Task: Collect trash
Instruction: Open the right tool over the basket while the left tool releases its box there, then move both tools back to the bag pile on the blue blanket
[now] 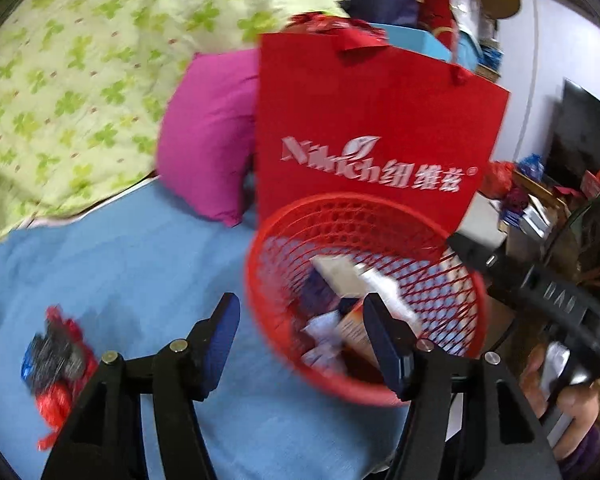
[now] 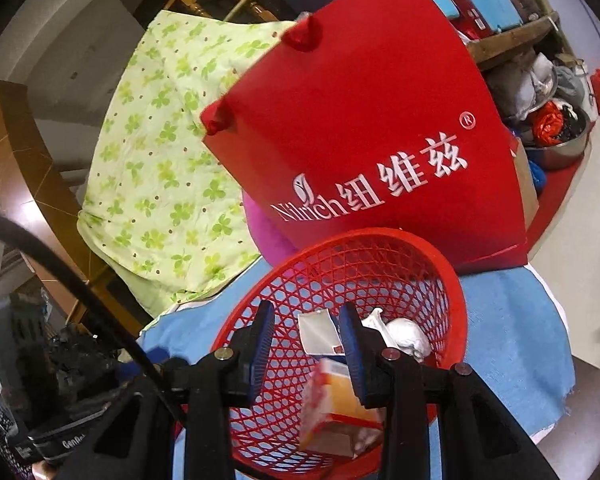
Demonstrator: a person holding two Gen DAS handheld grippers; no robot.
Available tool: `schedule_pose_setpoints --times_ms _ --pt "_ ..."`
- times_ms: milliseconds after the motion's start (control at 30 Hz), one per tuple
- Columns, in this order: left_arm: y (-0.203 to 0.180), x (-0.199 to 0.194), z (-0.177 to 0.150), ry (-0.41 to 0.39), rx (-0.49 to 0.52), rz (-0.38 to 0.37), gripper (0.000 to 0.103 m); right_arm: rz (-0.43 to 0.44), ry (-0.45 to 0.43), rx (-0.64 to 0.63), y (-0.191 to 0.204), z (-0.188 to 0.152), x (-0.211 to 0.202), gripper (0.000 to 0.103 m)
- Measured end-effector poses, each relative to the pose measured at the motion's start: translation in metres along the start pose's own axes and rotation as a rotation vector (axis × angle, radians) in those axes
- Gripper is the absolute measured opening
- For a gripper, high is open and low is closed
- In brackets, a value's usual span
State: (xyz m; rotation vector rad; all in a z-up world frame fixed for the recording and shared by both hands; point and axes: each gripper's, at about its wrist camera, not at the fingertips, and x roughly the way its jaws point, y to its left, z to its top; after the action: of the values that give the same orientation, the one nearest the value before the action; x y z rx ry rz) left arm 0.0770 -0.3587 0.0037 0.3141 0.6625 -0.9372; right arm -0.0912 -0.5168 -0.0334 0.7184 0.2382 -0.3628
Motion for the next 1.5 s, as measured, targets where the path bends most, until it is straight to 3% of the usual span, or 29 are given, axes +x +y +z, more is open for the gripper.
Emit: schedule_pose_setpoints --times_ms 100,333,500,667,800,933,1067,1300,1500 --pt "0.024 -0.012 -0.026 0.007 -0.047 0.049 0.065 0.038 -0.024 -0.064 0.021 -0.003 -0.002 0.036" --pt "0.097 -0.051 -0.094 0.024 -0.133 0.274 0.066 0.171 -0.059 -0.272 0.092 -0.03 -0.003 0.036" --pt "0.153 -0.073 -0.135 0.037 -0.231 0.397 0.066 0.235 0.065 -0.355 0.137 -0.061 0.026 0.036" --pt "0.202 -0.08 -0.163 0.037 -0.367 0.447 0.066 0.294 0.225 -0.411 0.177 -0.096 0.061 0.036" --pt "0.23 -0.075 -0.172 0.015 -0.412 0.454 0.066 0.353 0.412 -0.377 0.203 -0.124 0.105 0.037" --pt "0.252 -0.062 -0.17 0.004 -0.444 0.412 0.066 0.382 0.557 -0.375 0.232 -0.144 0.152 0.037" --pt "0.271 -0.05 -0.166 0.008 -0.45 0.348 0.066 0.36 0.607 -0.466 0.265 -0.156 0.195 0.037" --pt "0.31 -0.021 -0.171 0.04 -0.555 0.22 0.065 0.294 0.66 -0.463 0.285 -0.174 0.272 0.037" --pt "0.307 -0.008 -0.169 0.043 -0.559 0.146 0.065 0.247 0.727 -0.525 0.291 -0.203 0.296 0.037"
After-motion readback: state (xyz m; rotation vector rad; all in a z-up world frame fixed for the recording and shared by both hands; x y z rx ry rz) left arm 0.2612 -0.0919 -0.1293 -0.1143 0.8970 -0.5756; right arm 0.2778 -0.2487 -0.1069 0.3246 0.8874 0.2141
